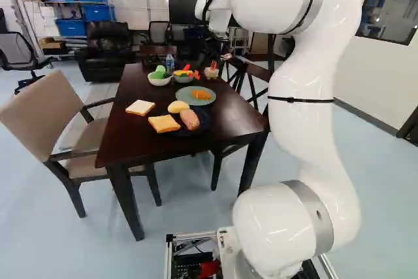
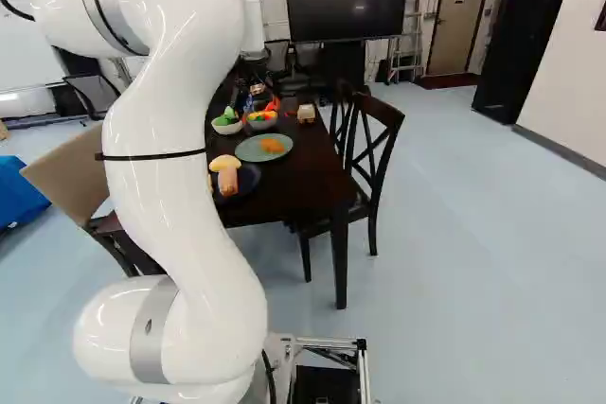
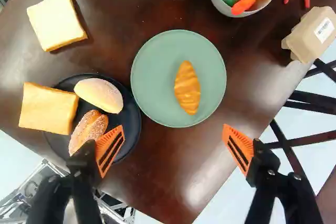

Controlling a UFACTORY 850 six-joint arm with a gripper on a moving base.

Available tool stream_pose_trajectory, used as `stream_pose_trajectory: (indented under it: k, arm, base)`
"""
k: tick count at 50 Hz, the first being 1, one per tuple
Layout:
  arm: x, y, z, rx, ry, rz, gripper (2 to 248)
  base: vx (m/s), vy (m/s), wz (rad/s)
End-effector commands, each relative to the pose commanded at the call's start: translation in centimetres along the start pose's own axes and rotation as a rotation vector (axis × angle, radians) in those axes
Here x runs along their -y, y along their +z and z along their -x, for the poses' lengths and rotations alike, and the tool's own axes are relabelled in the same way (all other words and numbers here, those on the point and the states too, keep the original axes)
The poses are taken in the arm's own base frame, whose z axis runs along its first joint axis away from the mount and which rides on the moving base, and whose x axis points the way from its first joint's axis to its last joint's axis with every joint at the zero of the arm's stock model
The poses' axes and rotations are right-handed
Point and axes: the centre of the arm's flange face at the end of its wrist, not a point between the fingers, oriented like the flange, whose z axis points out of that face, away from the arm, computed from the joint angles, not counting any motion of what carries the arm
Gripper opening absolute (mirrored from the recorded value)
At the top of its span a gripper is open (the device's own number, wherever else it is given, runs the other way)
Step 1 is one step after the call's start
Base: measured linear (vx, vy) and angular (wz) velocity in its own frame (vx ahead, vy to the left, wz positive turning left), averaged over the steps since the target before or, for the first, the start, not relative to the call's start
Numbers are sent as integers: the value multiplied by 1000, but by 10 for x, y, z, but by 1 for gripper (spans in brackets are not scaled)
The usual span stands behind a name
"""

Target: Move the croissant to the empty plate

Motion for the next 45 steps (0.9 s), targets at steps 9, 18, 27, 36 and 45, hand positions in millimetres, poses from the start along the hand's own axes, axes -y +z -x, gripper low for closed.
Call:
stream_pose_trajectory:
  k: [9,18,27,36,45]
  arm:
    - [0,0,0,0,0,0,247]
    - [0,0,0,0,0,0,247]
    - [0,0,0,0,0,0,247]
    - [0,0,0,0,0,0,247]
    - [0,0,0,0,0,0,247]
  base:
    - [0,0,0]
    - [-44,4,28]
    - [-88,19,-6]
    - [-108,29,6]
    - [-119,38,58]
